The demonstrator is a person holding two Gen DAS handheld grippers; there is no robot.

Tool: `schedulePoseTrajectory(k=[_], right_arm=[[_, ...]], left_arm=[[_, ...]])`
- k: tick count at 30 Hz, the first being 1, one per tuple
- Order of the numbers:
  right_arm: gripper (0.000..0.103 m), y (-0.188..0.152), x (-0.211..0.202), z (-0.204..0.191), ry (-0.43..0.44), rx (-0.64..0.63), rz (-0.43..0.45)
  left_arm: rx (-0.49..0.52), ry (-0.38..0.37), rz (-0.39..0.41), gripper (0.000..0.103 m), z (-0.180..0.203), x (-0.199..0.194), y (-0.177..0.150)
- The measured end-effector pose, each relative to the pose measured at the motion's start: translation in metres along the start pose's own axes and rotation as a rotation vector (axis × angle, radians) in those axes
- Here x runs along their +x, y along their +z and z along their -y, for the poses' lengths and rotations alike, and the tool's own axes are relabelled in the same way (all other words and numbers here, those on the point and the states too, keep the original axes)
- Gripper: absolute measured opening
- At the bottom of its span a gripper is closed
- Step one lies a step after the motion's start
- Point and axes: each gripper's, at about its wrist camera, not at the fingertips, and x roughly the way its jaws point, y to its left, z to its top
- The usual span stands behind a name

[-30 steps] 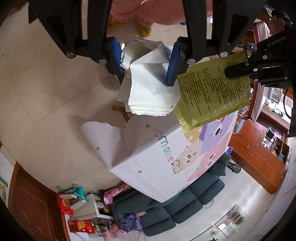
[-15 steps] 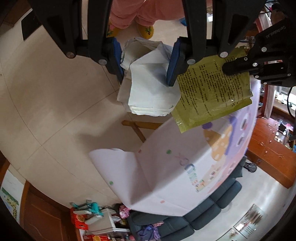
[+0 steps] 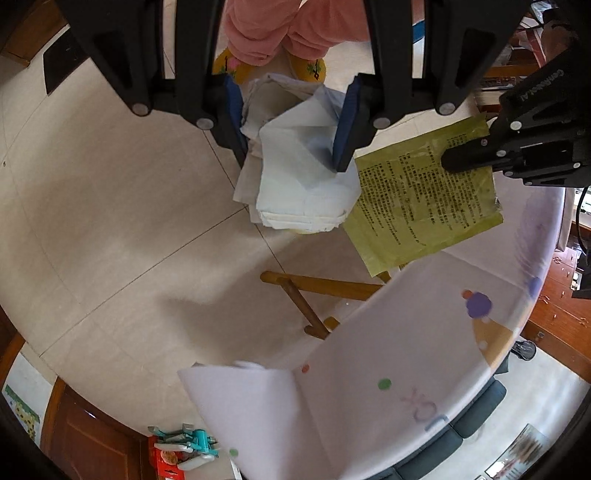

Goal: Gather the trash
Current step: 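Lift the packet and tissue off the table and carry them over the bin, then open both tools over the bin to drop the packet and tissue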

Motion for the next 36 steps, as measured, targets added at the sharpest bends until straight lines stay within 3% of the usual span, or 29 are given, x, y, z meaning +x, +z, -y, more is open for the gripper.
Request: schedulePoseTrajectory(k=[19, 22, 27, 31, 36], right_arm=[[0.044, -0.018, 0.111, -0.004, -0.007, -0.053, -0.084], [0.044, -0.017, 0.129, -0.011, -0.011, -0.073, -0.104], [0.044, -0.018, 0.158, -0.023, -0.019, -0.11, -0.13], [0.047, -0.009, 0.179, -0.031, -0.026, -0.123, -0.152], [0.058, -0.004, 0.189, -0.045, -0.042, -0.143, -0.18]], left_arm=[[-0.14, -0.067, -0.005, 0.005, -0.047, 0.117, -0.006], [-0.155, -0.062, 0.008, 0.013, -0.055, 0.126, -0.006], [-0.185, -0.04, 0.018, 0.039, -0.07, 0.141, -0.017], [-0.221, -0.029, 0.023, 0.044, -0.08, 0.141, -0.023], [-0.268, -0.004, 0.043, 0.053, -0.092, 0.133, -0.031]])
